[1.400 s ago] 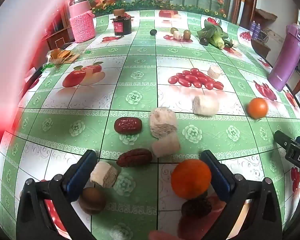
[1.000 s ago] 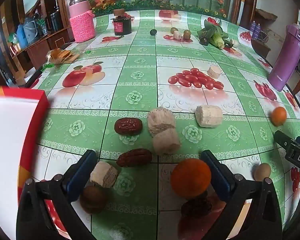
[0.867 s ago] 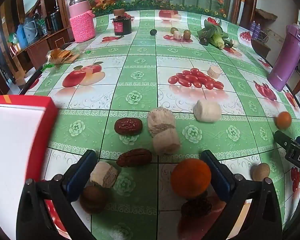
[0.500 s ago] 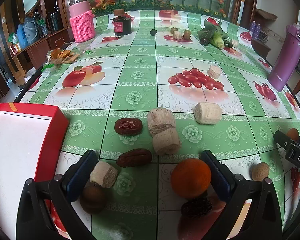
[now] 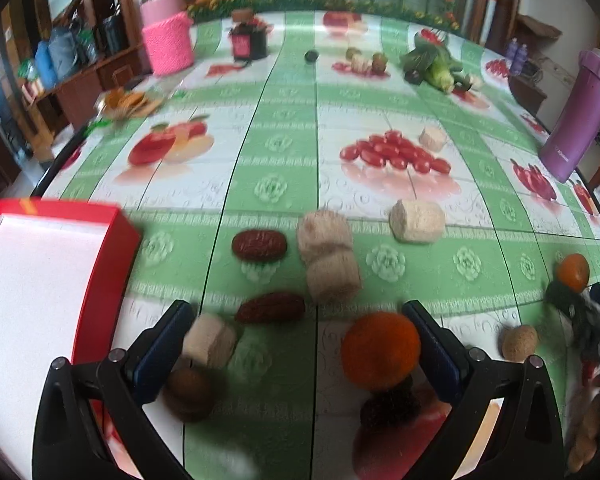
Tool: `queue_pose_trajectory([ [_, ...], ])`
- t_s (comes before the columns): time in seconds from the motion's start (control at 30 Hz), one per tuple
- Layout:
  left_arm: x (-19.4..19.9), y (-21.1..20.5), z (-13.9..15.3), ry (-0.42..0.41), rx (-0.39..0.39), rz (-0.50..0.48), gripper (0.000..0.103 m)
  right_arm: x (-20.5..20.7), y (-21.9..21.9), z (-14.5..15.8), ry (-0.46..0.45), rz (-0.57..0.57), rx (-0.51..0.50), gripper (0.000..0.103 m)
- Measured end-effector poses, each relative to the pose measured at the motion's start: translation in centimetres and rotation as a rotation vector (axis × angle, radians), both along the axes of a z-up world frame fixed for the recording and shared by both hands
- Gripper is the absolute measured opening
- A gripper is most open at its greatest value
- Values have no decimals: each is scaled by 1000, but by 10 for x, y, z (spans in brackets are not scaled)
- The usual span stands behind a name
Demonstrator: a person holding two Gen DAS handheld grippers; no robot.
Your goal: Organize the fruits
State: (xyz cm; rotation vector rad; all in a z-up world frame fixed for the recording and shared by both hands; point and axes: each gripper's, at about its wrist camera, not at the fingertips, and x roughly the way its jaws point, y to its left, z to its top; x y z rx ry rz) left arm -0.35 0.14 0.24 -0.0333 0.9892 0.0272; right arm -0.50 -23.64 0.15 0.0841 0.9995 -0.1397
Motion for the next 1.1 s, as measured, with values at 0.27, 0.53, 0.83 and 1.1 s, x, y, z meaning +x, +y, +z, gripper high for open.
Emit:
queue_pose_trajectory([
  [0.27, -63, 4, 53, -186, 59, 6, 96, -63, 25, 58, -232, 139, 7, 103],
  [0.53, -97, 16, 75, -234, 79, 11, 96, -93, 38, 62, -282, 158, 141, 103],
  [0.83, -102, 30, 75, -239, 74, 39, 96, -99, 60, 59, -275, 202, 113, 103],
  [1.1, -104, 49, 64, -216, 98, 54, 96, -103, 55, 54, -256, 235, 101, 103],
])
